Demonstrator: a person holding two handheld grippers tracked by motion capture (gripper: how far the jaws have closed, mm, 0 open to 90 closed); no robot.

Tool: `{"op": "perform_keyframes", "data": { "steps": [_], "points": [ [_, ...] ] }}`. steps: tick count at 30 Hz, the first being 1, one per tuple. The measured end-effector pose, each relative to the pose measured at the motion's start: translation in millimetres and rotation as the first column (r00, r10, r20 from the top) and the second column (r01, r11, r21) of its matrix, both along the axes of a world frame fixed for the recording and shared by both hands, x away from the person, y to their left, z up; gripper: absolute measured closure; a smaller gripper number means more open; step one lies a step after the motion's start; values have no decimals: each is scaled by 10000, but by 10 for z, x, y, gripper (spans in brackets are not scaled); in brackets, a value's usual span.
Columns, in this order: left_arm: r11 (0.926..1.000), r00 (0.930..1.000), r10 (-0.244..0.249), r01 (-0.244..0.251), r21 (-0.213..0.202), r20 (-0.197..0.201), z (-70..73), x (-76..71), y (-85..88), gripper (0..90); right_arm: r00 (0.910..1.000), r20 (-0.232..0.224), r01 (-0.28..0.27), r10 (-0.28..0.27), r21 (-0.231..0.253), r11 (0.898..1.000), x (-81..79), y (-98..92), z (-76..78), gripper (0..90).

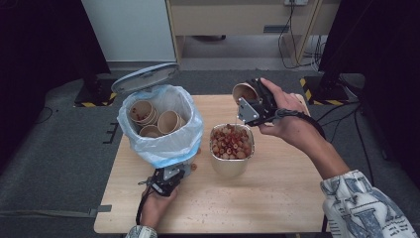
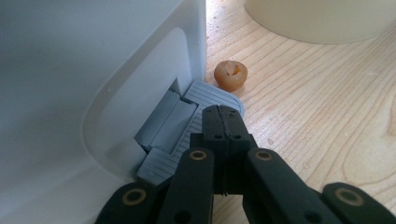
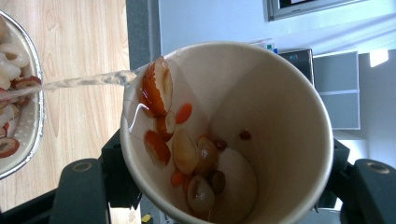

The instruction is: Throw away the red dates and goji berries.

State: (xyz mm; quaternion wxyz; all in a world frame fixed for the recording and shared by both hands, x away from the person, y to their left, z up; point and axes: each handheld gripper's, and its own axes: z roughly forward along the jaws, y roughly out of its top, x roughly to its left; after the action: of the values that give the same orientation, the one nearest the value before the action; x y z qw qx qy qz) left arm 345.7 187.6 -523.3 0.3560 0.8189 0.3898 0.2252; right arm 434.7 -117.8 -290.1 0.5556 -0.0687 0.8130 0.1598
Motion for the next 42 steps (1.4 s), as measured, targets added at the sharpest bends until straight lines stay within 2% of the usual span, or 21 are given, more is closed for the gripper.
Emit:
{"op": "perform_keyframes", "data": {
  "steps": [13,20,23,25,28,29,30,37,42],
  "points": [
    [10000,10000,2,-2,-12,-8,0,-2,-1,899,10000,-25,-7,7,96,10000,-19,-14,15,300],
    [10000,10000,-9,9,-11,-5,-1,-2,-3,899,9998,178,-28,28,-35,10000,-48,-6,70,300],
    [10000,10000,-5,5,-8,-15,0,-3,-3,899,9991,414,-77,93,-391,9992,-79,30,81,300],
    [10000,10000,-1,1,12,-11,0,-3,-4,900,9981,607,-91,140,-804,9967,-102,55,66,300],
    [10000,10000,0,0,10,-14,0,-4,-4,899,9927,1200,93,157,-2054,9786,-102,74,2,300],
    [10000,10000,-4,4,0,-14,0,-3,-3,899,9906,1358,190,139,-2381,9711,-101,77,-15,300],
    [10000,10000,-5,5,-2,-13,0,-3,-3,899,9902,1389,205,150,-2512,9677,-99,79,-25,300],
    [10000,10000,-12,12,-14,-23,0,-2,-2,899,9917,1270,83,218,-2320,9727,-104,105,-42,298],
    [10000,10000,-13,13,-12,-20,0,-3,-2,899,9915,1277,76,227,-2322,9726,-105,112,-56,297]
  ]
}}
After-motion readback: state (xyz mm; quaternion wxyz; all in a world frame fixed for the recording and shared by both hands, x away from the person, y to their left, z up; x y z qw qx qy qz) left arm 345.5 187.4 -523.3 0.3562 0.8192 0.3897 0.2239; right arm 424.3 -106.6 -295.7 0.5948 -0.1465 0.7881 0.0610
